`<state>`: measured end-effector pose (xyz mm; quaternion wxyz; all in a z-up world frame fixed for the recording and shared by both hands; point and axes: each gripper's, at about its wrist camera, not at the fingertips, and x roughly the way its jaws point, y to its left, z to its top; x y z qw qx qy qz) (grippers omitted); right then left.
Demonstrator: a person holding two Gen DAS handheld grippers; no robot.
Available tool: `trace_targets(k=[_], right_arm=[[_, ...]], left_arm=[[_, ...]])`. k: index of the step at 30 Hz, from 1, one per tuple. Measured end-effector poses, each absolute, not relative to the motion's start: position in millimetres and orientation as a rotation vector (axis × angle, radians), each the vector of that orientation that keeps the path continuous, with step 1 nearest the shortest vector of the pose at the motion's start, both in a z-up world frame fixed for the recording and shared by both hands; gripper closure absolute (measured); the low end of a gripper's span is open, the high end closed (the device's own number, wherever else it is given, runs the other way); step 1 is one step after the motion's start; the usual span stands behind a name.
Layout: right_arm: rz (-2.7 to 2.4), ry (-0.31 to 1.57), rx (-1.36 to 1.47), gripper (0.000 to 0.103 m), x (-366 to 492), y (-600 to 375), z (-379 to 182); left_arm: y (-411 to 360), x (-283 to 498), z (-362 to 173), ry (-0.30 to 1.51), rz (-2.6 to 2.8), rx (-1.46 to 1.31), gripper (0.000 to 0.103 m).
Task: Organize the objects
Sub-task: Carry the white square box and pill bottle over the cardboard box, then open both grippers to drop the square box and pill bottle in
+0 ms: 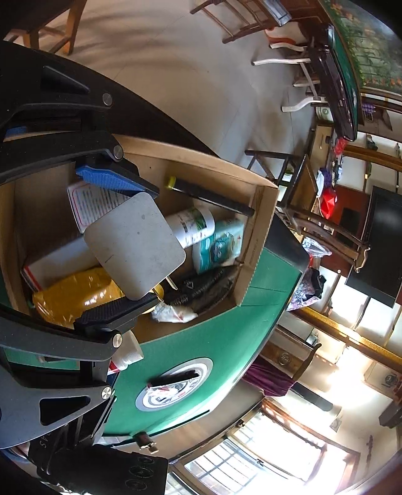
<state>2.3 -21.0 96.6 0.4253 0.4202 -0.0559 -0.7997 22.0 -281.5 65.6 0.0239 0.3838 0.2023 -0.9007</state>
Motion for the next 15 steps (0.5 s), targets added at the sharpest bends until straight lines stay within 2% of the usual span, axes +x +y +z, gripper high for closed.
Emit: trace_targets(k=[15], right_arm=[[-2.025, -0.098, 1.082, 0.069, 1.4, -41.9, 84.5]], left_arm=[[-293.1, 16.4, 59.0, 0.652, -2.774, 1.199, 0.041]])
